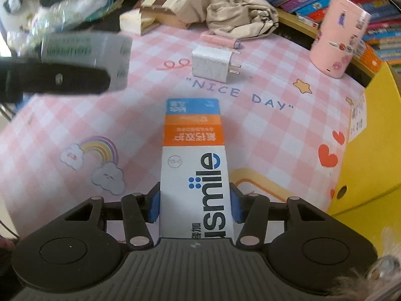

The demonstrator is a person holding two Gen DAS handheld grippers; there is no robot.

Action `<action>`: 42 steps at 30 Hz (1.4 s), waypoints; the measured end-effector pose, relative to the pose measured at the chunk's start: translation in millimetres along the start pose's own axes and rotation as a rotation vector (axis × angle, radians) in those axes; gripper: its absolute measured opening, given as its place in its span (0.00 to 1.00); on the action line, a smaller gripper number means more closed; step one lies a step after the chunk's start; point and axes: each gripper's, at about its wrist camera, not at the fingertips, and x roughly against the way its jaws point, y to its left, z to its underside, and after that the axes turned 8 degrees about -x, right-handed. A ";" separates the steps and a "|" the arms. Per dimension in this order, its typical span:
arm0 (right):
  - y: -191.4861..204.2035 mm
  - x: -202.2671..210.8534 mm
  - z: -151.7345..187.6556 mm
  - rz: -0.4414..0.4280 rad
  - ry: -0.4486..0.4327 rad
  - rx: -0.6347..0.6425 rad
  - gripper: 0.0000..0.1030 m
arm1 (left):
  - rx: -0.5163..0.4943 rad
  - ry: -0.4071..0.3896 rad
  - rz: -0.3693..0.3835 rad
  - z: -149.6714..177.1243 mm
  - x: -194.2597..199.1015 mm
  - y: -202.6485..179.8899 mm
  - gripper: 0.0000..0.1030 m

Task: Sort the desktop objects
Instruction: 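Lift and carry the tape roll and carton toward the yellow box with both tools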

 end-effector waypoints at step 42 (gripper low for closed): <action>11.5 80.4 86.5 0.085 -0.046 -0.219 0.48 | -0.107 -0.002 0.186 37.4 37.6 -49.4 0.82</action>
